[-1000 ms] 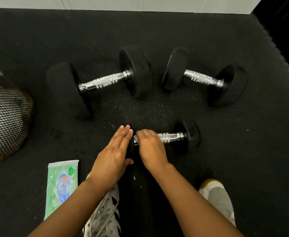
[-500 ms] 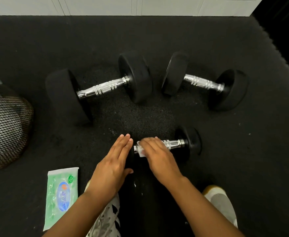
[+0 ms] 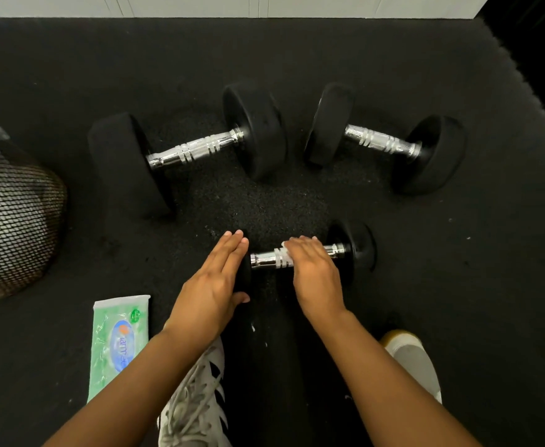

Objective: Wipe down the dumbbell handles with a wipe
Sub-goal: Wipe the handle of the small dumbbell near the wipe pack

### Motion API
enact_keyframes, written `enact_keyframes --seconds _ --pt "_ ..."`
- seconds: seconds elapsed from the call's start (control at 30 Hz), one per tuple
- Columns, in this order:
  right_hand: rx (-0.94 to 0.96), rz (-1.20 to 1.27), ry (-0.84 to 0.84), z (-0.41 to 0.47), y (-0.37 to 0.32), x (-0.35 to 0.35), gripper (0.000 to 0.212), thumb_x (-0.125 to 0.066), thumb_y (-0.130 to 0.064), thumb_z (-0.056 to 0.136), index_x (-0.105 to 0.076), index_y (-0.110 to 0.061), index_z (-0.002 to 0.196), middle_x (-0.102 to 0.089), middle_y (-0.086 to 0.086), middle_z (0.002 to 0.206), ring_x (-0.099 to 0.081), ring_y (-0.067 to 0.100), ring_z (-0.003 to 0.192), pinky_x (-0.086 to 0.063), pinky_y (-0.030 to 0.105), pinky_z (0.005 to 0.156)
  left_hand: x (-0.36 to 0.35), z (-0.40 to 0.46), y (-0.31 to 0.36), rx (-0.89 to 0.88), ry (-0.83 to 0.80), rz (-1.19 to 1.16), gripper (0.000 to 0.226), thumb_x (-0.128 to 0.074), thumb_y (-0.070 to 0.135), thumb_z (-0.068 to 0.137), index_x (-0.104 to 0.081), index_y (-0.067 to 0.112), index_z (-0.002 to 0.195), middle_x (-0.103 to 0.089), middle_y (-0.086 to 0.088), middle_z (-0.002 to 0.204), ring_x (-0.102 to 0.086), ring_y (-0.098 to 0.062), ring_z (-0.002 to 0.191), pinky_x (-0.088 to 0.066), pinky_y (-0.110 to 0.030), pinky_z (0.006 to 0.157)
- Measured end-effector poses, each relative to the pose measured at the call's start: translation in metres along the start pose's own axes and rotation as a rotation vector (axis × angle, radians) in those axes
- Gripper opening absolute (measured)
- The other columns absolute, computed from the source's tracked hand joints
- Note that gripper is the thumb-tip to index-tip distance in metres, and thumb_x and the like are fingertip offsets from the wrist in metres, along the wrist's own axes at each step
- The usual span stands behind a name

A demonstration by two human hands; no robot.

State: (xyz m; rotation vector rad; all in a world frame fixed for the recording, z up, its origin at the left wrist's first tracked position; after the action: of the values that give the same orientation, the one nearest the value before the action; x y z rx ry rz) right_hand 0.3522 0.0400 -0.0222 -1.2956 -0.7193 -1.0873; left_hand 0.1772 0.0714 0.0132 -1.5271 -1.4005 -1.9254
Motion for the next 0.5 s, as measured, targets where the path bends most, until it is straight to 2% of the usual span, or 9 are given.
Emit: enact_keyframes --seconds 0.07,0.13,0.2,0.27,0.5 --pt "0.057 -0.033 0.014 -0.009 0.004 0.003 0.03 -0.048 0.001 0.083 -0.063 -0.001 0.109 -0.066 0.014 0.109 -0.059 0.028 0.108 -0.036 0.041 0.103 0.002 0.001 0.0 0.01 -0.022 -0.005 0.093 -0.08 0.009 0.066 -0.028 0.012 0.143 -0.021 0.002 0.152 -0.009 -0.007 0.138 -0.029 -0.025 0.103" --pt "0.031 -0.084 0.048 -0.012 0.012 0.011 0.032 -0.044 0.0 0.082 -0.064 0.001 0.107 -0.067 0.016 0.107 -0.061 0.029 0.106 -0.04 0.041 0.099 0.003 -0.001 0.0 0.006 -0.028 -0.009 0.093 -0.081 0.008 0.064 -0.031 0.011 0.142 -0.024 0.0 0.151 -0.012 -0.009 0.138 -0.03 -0.027 0.103" --pt "-0.109 -0.123 0.048 -0.005 0.013 0.017 0.029 -0.061 0.008 0.073 -0.065 0.004 0.101 -0.068 0.02 0.099 -0.063 0.035 0.099 -0.045 0.045 0.091 0.001 -0.002 0.001 0.01 -0.027 -0.018 0.093 -0.081 0.008 0.064 -0.031 0.011 0.142 -0.024 0.0 0.152 -0.013 -0.01 0.138 -0.027 -0.026 0.103" --pt "-0.195 -0.146 0.017 0.003 0.006 0.016 0.037 -0.074 0.014 0.058 -0.066 0.006 0.094 -0.068 0.023 0.09 -0.065 0.039 0.092 -0.05 0.048 0.082 0.001 0.0 0.001 0.014 -0.011 -0.017 0.092 -0.08 0.009 0.067 -0.028 0.012 0.143 -0.021 0.002 0.152 -0.009 -0.007 0.139 -0.024 -0.023 0.104" --pt "-0.224 -0.199 0.057 -0.004 0.003 0.026 0.041 -0.079 0.015 0.051 -0.068 0.004 0.089 -0.069 0.023 0.088 -0.067 0.035 0.087 -0.055 0.041 0.067 0.0 -0.001 -0.001 0.029 -0.04 -0.007 0.094 -0.083 0.009 0.062 -0.032 0.011 0.141 -0.026 0.0 0.151 -0.016 -0.011 0.138 -0.03 -0.026 0.1"
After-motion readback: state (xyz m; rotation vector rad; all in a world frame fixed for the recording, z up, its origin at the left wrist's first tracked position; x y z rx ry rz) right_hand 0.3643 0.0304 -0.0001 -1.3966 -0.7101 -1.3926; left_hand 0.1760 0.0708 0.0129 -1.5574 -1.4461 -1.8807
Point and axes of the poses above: each hand's wrist, its own z-axis towards the middle knuckle, its own x-axis out of the back of the hand, y = z × x, the point moved 1 cm from there along z, towards the middle knuckle
